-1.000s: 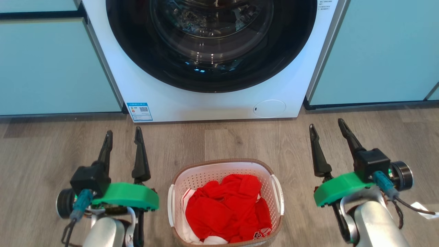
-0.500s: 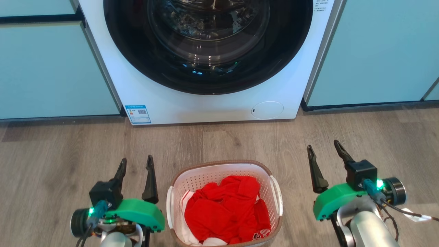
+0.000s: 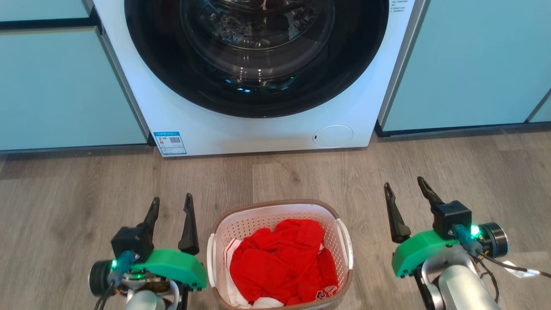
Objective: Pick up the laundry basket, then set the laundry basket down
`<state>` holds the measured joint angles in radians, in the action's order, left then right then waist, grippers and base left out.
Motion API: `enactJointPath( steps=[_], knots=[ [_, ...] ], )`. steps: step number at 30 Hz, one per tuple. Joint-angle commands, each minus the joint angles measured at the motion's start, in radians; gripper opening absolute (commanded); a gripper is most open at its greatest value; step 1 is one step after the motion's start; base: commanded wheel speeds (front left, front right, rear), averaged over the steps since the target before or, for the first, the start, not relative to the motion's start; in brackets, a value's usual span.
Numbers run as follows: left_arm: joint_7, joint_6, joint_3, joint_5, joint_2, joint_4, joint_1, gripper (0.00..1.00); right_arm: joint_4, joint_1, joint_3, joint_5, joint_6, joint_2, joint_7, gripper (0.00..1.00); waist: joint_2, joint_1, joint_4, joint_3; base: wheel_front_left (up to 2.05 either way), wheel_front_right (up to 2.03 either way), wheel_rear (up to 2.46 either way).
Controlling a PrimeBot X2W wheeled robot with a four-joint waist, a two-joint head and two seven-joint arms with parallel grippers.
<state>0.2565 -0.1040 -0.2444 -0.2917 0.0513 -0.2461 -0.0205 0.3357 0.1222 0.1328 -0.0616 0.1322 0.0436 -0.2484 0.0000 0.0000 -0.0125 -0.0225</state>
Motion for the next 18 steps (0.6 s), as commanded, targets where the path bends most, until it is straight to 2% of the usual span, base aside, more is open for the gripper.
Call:
enactJointPath(
  steps=[1,11,18],
  knots=[
    [0.005,0.009,0.037,-0.009,-0.001,0.025,-0.049,1.0,-0.029,0.06,0.023,0.0,-0.002,0.007,-0.013,1.0,0.0,0.0,-0.001,0.001,0.0,0.0,0.0],
    [0.005,0.017,0.029,-0.044,-0.001,-0.003,-0.055,1.0,-0.028,0.06,0.015,0.011,-0.002,0.007,-0.013,1.0,0.0,0.0,-0.006,0.015,0.0,0.0,0.0],
    [0.005,0.02,0.011,-0.077,-0.001,-0.057,-0.069,1.0,0.009,0.071,0.017,0.025,-0.002,0.007,-0.013,1.0,0.0,0.0,-0.009,0.066,0.0,0.0,0.0]
  ],
)
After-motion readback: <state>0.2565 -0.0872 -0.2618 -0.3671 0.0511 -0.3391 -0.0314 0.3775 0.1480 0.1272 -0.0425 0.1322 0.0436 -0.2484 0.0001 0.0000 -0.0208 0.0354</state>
